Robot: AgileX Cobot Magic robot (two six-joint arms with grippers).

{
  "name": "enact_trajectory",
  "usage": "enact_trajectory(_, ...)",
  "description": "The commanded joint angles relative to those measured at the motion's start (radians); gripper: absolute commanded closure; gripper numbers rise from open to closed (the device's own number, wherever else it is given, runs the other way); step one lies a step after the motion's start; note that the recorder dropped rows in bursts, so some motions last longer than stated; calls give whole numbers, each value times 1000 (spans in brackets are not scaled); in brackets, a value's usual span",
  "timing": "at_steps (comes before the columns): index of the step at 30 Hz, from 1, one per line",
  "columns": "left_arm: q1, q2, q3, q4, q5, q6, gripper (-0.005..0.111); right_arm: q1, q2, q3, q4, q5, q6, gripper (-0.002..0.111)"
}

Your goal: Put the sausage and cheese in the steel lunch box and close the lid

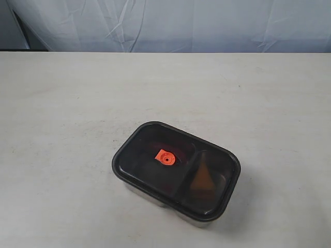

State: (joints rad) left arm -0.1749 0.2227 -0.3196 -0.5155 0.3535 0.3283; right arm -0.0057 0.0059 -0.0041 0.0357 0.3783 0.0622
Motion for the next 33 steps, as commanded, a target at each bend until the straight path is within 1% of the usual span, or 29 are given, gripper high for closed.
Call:
enact_trajectory(1,125,-120,79,34,36,-90,107,-6,-6,4,0,-13,-3,109)
enact_trajectory(2,148,-134,92,50,36,-111,107,-6,-6,4,0,-13,-3,109)
enact_trajectory(4,186,-157,121,120,48,-205,107,-6,-6,4,0,-17,-3,109)
enact_trajectory(7,215,-166,147,224,79,-320,107,-6,-6,4,0,-17,-3,109)
enact_trajectory(10,215,-174,177,253,77,-328,107,-6,-6,4,0,-17,-3,109)
enact_trajectory(16,215,-178,265,260,50,-328,107,-6,-6,4,0,-17,-3,109)
enact_trajectory(20,215,-214,320,277,19,-328,107,-6,-6,4,0,-17,-3,109)
enact_trajectory(22,215,-223,320,298,-21,-328,107,-6,-6,4,0,-17,-3,109)
enact_trajectory(28,215,-223,320,335,-67,-328,107,-6,-6,4,0,-17,-3,109)
enact_trajectory(30,215,-223,320,335,-142,-339,107,-6,-6,4,0,-17,-3,109)
enact_trajectory(33,215,-223,320,408,-158,-382,107,-6,-6,4,3,-12,-3,109)
